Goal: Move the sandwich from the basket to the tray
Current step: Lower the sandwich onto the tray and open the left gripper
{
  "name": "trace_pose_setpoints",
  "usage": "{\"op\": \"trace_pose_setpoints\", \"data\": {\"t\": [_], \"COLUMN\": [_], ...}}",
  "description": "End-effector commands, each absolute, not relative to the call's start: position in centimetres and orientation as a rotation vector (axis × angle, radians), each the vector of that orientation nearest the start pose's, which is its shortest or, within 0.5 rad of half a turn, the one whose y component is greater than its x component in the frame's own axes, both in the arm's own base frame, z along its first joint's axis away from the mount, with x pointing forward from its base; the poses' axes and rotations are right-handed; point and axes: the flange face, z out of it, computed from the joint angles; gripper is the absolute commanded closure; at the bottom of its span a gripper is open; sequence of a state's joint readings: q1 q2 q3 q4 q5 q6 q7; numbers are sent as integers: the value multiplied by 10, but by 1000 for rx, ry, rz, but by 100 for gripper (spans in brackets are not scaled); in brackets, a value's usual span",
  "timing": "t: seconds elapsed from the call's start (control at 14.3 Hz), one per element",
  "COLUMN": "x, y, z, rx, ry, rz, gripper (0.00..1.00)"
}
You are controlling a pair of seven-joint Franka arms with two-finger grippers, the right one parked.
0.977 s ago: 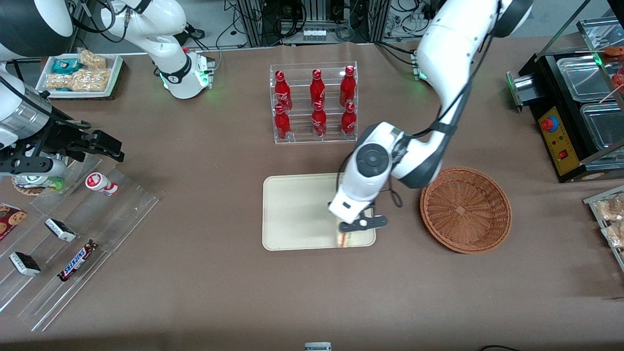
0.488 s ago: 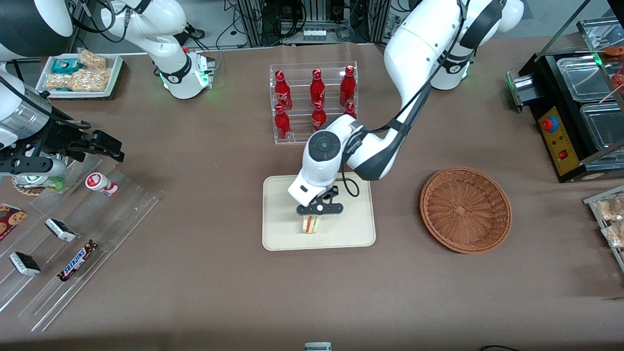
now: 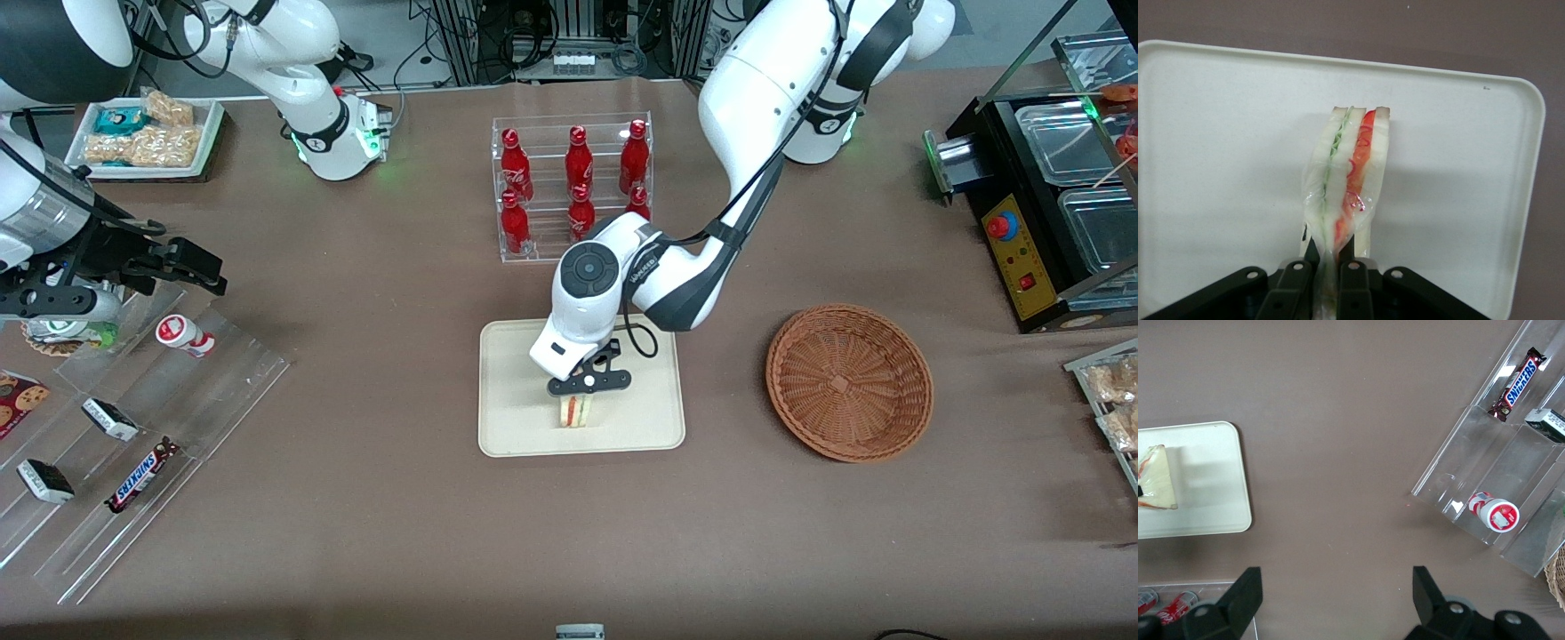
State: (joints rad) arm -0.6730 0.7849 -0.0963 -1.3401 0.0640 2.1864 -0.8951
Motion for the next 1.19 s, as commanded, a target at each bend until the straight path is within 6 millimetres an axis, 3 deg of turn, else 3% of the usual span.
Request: {"op": "trace_pose_setpoints", "data": {"t": [0.0,0.28,0.35,0.49,0.56,0.7,0.77,0.98,1.12], "x": [548,546,547,551,551,553,561,562,563], "y": [-507,-506,-506,-503,-503,-496,-480,-455,-432], "z": [255,247,247,255,264,307,334,424,456], "rx": [-3158,-3157,-3158,-3163,-3166,-3163,-3152,-3172,-3145], "ry": [-217,-240,-248,-259,-261,-255,-294,-333,-327], "rz": [-68,-45,-42,-50,-59,-71,-62,-140,-146], "gripper": [92,86,68,0,0,0,0,0,0]}}
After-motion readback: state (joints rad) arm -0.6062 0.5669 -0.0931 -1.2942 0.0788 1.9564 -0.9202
